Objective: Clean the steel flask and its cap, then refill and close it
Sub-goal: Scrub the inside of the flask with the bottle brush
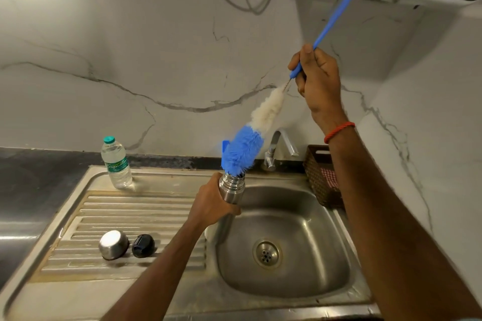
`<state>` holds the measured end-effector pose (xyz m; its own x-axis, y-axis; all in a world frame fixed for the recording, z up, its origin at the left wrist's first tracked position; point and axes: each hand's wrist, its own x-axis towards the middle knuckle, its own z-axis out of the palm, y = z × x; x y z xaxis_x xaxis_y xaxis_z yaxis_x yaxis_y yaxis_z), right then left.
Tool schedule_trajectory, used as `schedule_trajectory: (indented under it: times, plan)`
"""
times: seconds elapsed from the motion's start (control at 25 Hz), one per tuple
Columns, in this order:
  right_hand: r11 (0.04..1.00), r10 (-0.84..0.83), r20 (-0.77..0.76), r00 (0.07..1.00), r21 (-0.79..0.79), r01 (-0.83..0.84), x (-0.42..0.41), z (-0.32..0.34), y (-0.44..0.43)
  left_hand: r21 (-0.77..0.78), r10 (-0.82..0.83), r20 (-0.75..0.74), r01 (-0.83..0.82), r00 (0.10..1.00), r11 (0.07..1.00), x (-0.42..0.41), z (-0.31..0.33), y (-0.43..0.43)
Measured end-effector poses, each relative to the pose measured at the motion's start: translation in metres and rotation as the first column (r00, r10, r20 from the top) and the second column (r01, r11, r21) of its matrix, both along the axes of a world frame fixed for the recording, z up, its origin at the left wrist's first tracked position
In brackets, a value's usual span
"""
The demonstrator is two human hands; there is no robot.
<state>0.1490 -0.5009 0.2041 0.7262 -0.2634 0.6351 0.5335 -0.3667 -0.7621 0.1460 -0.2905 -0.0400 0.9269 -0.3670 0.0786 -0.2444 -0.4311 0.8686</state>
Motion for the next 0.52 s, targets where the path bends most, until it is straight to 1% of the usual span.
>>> schedule_trajectory:
  times: [0.24,0.32,0.4,0.52]
  plan:
    - [0.994,0.005,-0.065,0.998,-0.109,-0.012,0.001,-0.011,0.006,0.045,-0.002,0.039,0.0,0.999,0.999,0.001,0.0,-0.001]
    - [0.986,0.023,-0.124,0.992,-0.161,-0.043,0.002,-0.016,0.007,0.024,0.023,0.055,-0.024,0.998,0.999,0.002,0.001,-0.001]
    - [0.983,0.057,-0.196,0.979,-0.16,-0.089,0.003,-0.029,0.012,-0.014,0.057,0.067,-0.056,0.996,0.998,0.005,0.005,-0.002]
    - [0.965,0.105,-0.331,0.938,-0.192,-0.176,0.001,-0.057,0.033,-0.015,0.068,0.079,-0.067,0.994,0.998,0.007,0.013,-0.005]
